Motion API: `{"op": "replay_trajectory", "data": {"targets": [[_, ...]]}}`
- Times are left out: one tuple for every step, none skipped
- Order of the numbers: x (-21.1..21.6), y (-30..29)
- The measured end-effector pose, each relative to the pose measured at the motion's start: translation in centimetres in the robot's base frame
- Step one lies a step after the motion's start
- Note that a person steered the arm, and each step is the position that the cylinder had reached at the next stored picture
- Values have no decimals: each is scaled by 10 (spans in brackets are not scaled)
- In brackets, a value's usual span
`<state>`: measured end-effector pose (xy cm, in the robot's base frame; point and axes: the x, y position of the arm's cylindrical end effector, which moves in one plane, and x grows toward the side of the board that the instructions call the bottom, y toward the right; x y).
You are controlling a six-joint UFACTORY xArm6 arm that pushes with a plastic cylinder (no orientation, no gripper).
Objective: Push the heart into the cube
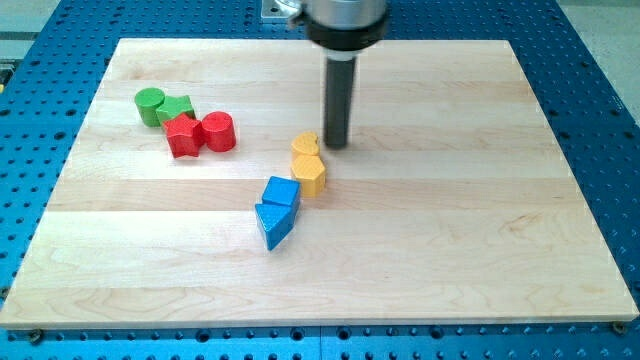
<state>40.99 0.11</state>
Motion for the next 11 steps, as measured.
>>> {"op": "replay_trajectory", "data": {"targets": [[36,-42],[-3,-44],[-3,-82],[39,-107],[48,-101],[58,-101],[10,-141],[-8,-114],[9,-72],[47,-71],[47,-71]]}}
